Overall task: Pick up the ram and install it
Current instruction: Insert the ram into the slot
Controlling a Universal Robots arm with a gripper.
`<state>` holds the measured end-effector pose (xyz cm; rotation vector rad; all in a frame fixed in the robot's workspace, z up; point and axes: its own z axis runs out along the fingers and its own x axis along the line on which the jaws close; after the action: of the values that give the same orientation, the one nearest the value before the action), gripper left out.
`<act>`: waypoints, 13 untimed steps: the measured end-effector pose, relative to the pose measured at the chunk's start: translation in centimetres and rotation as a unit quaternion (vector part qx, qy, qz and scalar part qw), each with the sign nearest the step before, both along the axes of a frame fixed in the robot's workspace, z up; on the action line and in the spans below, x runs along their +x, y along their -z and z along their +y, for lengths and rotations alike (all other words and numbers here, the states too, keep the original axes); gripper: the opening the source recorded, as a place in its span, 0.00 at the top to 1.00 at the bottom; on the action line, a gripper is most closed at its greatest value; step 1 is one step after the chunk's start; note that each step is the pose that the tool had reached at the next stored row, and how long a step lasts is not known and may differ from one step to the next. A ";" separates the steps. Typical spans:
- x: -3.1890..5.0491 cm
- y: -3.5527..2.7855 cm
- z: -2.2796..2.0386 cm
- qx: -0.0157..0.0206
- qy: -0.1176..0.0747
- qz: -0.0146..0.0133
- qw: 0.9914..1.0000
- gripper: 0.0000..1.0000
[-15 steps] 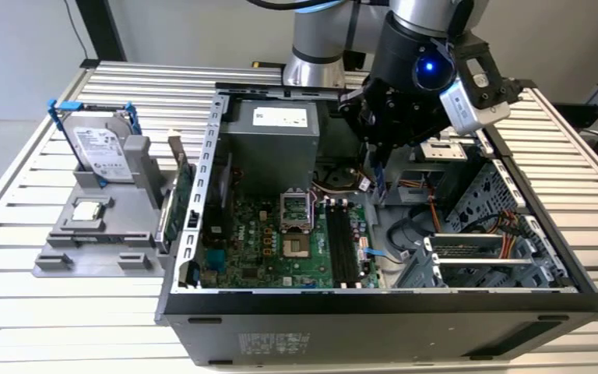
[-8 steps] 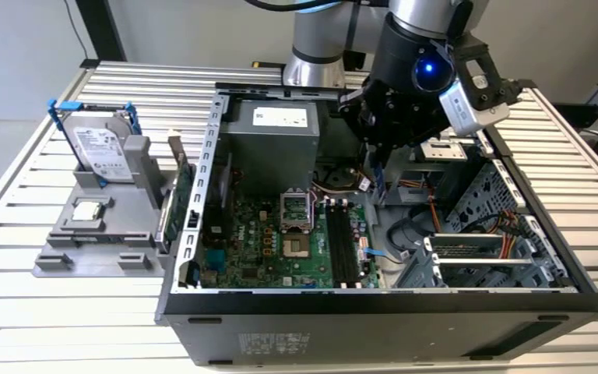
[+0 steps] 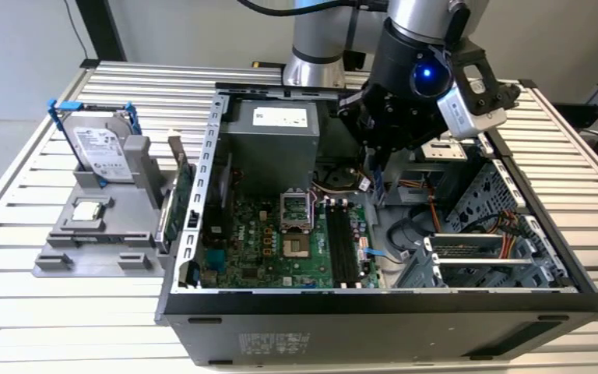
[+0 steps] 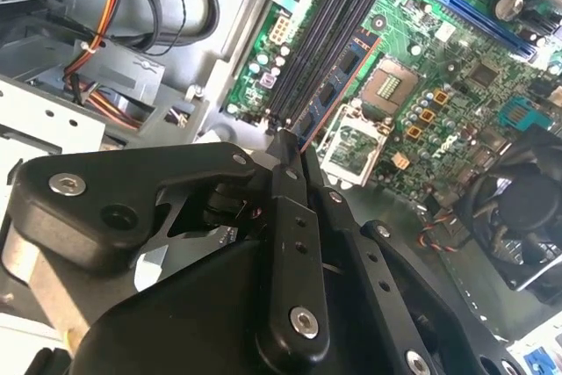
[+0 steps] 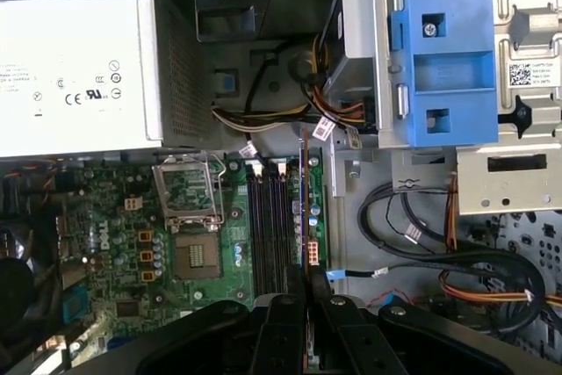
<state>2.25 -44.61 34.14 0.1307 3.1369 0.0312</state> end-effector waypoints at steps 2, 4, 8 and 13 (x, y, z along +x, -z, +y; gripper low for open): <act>0.00 0.09 -0.02 0.000 0.000 0.000 1.000 1.00; 0.00 0.15 -0.02 0.000 0.000 0.000 1.000 1.00; 0.00 0.29 -0.02 0.000 0.000 0.000 1.000 1.00; 0.01 0.50 -0.02 0.000 0.000 0.000 1.000 1.00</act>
<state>2.25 -44.63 33.64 0.1307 3.1369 0.0300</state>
